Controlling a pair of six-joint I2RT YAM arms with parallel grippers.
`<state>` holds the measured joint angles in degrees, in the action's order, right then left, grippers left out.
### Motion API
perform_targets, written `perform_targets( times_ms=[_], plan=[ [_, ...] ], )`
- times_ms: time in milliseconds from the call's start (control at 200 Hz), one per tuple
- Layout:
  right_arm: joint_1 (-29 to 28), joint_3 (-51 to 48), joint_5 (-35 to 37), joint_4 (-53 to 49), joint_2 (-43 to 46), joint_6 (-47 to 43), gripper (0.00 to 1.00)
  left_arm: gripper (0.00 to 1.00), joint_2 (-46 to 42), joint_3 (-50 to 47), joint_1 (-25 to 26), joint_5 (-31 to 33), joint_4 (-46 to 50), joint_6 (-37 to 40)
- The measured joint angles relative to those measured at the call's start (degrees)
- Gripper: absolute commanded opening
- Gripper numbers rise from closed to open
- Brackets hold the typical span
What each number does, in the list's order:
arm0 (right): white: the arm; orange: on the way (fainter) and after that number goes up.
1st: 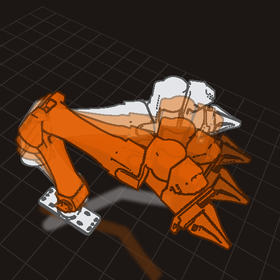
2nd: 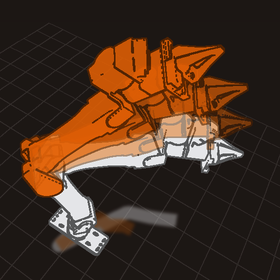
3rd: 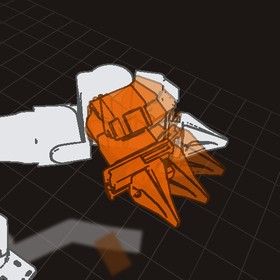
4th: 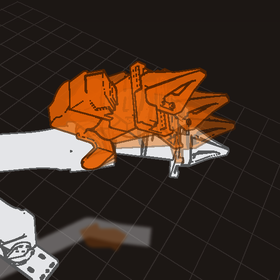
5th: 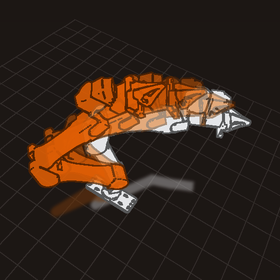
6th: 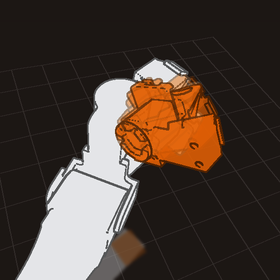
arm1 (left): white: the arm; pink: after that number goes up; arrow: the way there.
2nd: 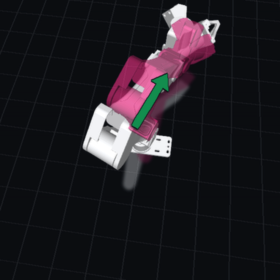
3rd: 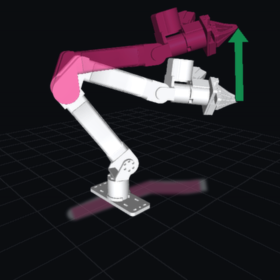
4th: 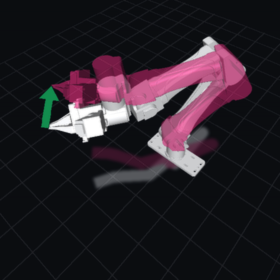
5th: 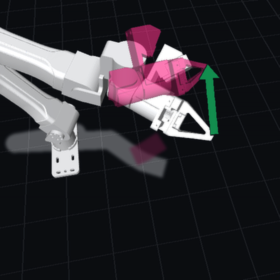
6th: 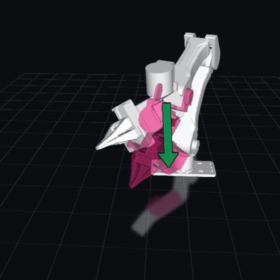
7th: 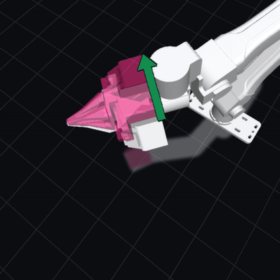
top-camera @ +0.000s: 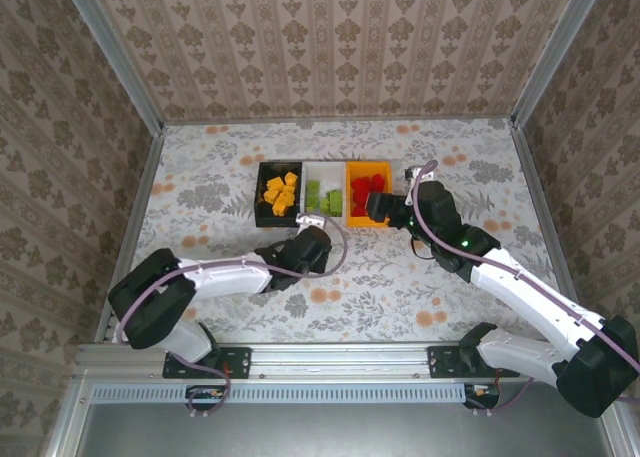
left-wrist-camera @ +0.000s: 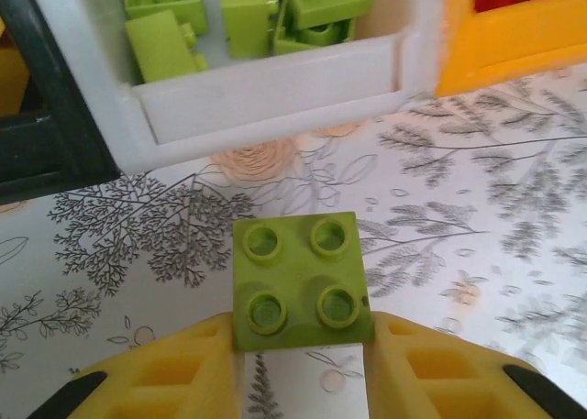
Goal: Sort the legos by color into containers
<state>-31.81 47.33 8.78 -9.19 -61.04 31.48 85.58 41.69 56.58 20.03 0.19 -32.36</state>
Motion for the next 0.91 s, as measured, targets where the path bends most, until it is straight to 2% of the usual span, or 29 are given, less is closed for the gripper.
perform_targets(
  times_ms=[105,265,425,645,720,905],
  plan=[
    [0.2,-0.3,-0.2,0.0,0.3,0.0,0.85,0.35,-1.7,4.8,-1.6,-4.5,7.0,-1.0],
    [1.0,-0.4,-0.2,0.0,1.1,0.0,0.85,0.37,-2.5,10.7,-7.4,-11.0,14.0,-1.7],
    [1.4,-1.1,-0.3,0.0,1.5,0.2,0.85,0.38,-1.3,17.4,-11.3,-13.5,18.0,-1.5],
    [2.0,-1.5,-0.3,-0.1,1.5,0.3,0.85,0.43,7.7,27.7,-15.2,-15.0,18.4,0.1],
    [2.3,-1.5,-0.3,-0.1,1.5,0.3,0.85,0.50,11.8,31.0,-16.0,-14.9,18.7,0.7],
    [2.7,-1.5,-0.2,-0.3,1.6,0.3,0.88,0.78,17.0,35.1,-16.3,-14.9,19.5,2.5]
  ],
)
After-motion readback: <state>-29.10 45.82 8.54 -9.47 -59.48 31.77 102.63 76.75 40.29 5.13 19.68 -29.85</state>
